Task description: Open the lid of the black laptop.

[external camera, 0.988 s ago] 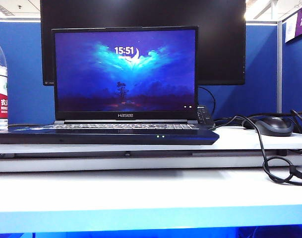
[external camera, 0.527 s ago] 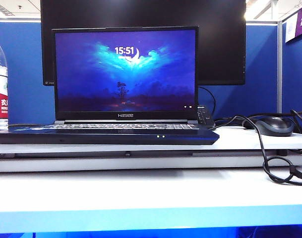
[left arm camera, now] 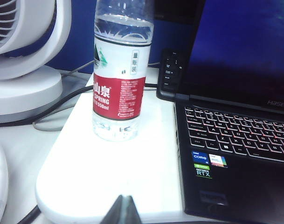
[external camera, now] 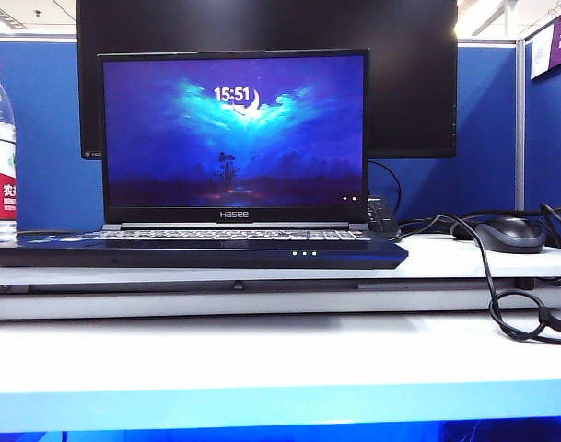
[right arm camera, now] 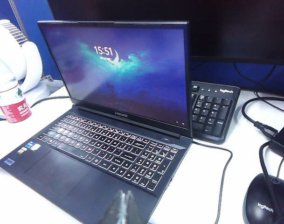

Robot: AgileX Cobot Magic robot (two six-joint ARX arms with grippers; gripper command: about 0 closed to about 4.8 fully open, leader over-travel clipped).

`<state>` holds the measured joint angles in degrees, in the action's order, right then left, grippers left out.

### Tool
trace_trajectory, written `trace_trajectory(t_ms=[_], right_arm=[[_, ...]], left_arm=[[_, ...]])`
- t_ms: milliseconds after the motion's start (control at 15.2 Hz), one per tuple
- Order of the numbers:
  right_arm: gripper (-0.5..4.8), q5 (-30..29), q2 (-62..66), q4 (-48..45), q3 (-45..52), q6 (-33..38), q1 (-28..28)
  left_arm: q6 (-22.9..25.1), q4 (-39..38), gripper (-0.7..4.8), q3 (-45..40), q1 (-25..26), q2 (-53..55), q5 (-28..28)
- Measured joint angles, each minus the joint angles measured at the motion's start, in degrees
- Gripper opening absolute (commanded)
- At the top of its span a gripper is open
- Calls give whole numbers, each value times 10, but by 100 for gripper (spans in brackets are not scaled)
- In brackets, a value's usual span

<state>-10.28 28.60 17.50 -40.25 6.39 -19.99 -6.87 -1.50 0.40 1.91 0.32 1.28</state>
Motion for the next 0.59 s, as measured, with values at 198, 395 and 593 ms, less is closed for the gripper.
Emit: trace_trajectory(t_ms=[198,395,593], right_arm=[[-1,0,0,0,0,0,0],[-1,13,-5,28,0,-68,0],[-1,225,-57,49,51,-96,38]], left_arm=[[0,0,-5,0,0,0,0],[0,0,-5,0,0,0,0],[0,0,-5,0,0,0,0]])
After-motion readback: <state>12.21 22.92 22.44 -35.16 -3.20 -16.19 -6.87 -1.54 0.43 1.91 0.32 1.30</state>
